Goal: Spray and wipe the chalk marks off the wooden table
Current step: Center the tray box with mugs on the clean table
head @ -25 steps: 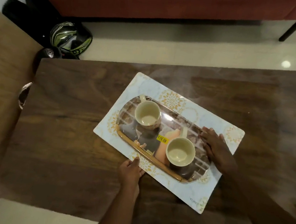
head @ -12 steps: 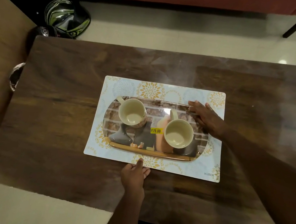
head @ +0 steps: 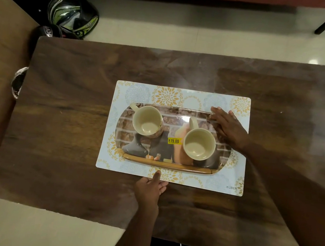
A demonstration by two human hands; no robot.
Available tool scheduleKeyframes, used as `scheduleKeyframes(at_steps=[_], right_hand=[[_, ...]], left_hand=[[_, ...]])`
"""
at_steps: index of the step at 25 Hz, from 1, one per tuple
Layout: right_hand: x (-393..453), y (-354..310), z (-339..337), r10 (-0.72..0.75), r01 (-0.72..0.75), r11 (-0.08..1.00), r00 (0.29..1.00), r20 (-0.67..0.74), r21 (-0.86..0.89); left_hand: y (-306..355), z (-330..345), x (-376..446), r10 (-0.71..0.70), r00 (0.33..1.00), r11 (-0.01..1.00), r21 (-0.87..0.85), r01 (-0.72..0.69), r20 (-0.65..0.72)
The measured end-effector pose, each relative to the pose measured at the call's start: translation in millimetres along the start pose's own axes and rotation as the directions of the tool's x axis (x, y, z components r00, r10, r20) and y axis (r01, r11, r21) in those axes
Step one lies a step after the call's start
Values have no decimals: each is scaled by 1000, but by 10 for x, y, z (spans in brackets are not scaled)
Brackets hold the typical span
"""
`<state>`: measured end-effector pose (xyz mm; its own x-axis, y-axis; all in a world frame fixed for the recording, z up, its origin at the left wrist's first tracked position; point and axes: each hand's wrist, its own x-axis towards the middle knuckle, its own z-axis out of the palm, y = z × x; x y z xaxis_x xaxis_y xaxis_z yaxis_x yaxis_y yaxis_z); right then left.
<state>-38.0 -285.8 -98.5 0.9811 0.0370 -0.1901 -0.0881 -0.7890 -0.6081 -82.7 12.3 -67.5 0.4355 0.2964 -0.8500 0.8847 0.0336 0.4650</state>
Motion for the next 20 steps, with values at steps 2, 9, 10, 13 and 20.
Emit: scheduleKeyframes(at_steps=[2, 9, 10, 13, 20], right_hand=[[-23, -158, -12, 137, -110, 981, 977, -164, 162], [-535, -1120, -38, 558, -212, 704, 755, -344, 678], [-589, -1243, -22, 532, -225, 731, 780, -331, 644], [-689, -1542, 171, 318, -231, 932, 893, -318, 281], [-520, -1526, 290, 320, -339, 941, 904, -283, -19]], left_hand=[[142, -190, 56, -13, 999, 955, 298, -1, 44], [1396, -677, 119, 656, 745, 557, 587, -587, 121], [1556, -598, 69, 714, 676, 480, 577, -660, 179], [1766, -269, -71, 713, 550, 277, 546, -790, 434], [1637, 229, 33, 554, 501, -230, 701, -675, 665]])
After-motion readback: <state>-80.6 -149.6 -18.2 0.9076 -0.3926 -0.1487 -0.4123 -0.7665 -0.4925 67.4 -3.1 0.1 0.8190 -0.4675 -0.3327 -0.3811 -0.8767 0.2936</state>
